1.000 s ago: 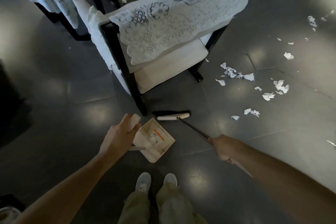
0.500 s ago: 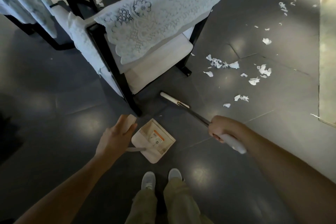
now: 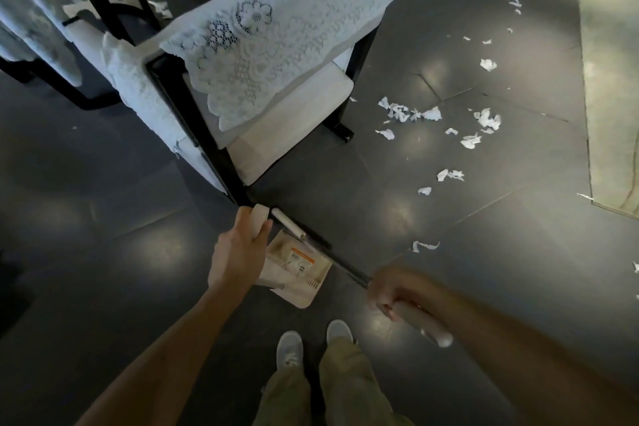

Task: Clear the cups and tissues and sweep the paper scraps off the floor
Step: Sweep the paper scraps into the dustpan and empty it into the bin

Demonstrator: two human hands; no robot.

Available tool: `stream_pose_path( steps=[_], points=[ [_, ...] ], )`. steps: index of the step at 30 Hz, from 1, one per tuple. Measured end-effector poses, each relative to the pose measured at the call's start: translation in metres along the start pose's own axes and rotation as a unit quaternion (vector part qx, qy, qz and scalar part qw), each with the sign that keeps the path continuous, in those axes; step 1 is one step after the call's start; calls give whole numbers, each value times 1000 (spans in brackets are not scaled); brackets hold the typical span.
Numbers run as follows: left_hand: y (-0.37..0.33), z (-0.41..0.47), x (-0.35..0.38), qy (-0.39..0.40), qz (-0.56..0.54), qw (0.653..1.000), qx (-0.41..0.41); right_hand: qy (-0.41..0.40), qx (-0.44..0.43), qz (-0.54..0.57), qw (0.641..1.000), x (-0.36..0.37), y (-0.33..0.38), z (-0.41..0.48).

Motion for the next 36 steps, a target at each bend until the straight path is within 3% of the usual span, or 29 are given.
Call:
stream_pose_path(
  steps=[4,8,12,18,21,25,27,33,36],
  points=[
    [-8,9,-5,9,-20,1000,15,38,-7,37,999,1,-24,-19],
    [-19,10,7,58,10,997,47,-36,25,123,991,5,-64,-46],
    [-54,18,30,108,33,989,97,-95,56,131,985,0,-96,-53],
    [-126,18,80,137,85,971,178,-209,127,197,949,-34,-163,-55],
    [-163,18,112,137,128,961,202,-235,148,198,940,-54,-201,-48],
    [-204,16,157,151,163,949,223,-271,158,284,906,-78,-256,-39],
    [-226,17,182,163,190,939,237,-272,146,317,897,-85,-280,-33],
    [-283,27,218,150,228,914,299,-185,73,242,950,-92,-272,-19],
    [-293,36,224,138,220,925,277,-139,22,281,949,-90,-251,-17]
  ],
)
Point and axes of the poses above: each hand's wrist, its own z-axis towards the middle knuckle, its own x-axis out of the palm, y = z × x, the point moved 7 cm from there along z, towards the middle knuckle, and after that the axes turned 2 degrees about -x, right-handed, at the moved point
